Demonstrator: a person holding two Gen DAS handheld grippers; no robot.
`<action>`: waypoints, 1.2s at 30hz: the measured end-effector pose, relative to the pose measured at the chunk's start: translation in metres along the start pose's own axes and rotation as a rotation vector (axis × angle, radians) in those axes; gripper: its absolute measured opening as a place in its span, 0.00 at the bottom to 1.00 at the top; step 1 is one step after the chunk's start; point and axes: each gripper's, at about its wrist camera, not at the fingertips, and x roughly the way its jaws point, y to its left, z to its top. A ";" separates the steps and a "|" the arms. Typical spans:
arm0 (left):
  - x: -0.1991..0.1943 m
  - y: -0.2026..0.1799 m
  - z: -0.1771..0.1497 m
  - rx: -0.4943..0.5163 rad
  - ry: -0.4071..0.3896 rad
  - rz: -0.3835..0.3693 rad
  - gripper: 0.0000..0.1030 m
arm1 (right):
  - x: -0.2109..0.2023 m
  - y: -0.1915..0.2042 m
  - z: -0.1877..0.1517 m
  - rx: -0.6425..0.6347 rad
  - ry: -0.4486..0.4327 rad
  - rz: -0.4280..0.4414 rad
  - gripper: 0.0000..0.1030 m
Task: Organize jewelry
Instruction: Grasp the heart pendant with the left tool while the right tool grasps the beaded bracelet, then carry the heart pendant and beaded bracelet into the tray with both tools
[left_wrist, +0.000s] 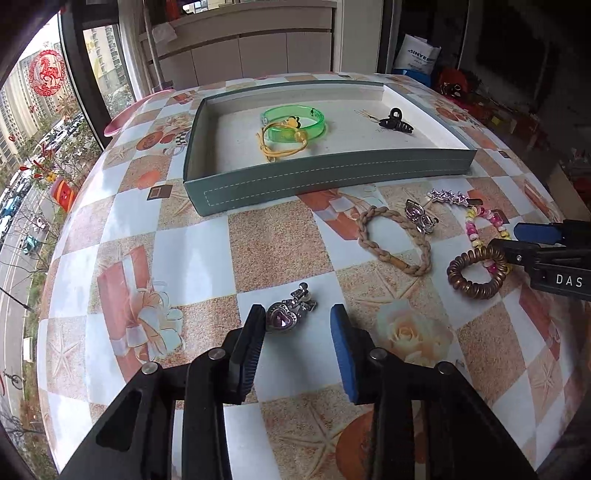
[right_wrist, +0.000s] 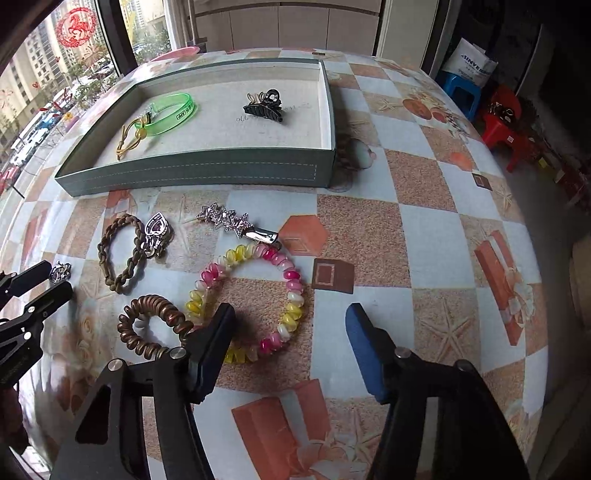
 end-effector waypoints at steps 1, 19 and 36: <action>-0.001 -0.003 0.000 0.012 0.000 -0.001 0.36 | 0.000 0.001 0.000 -0.007 0.002 0.004 0.54; -0.034 0.016 -0.013 -0.066 -0.054 -0.033 0.29 | -0.041 -0.019 -0.010 0.036 -0.083 0.045 0.09; -0.105 0.024 0.046 -0.093 -0.239 -0.033 0.29 | -0.104 -0.016 0.041 0.035 -0.233 0.154 0.09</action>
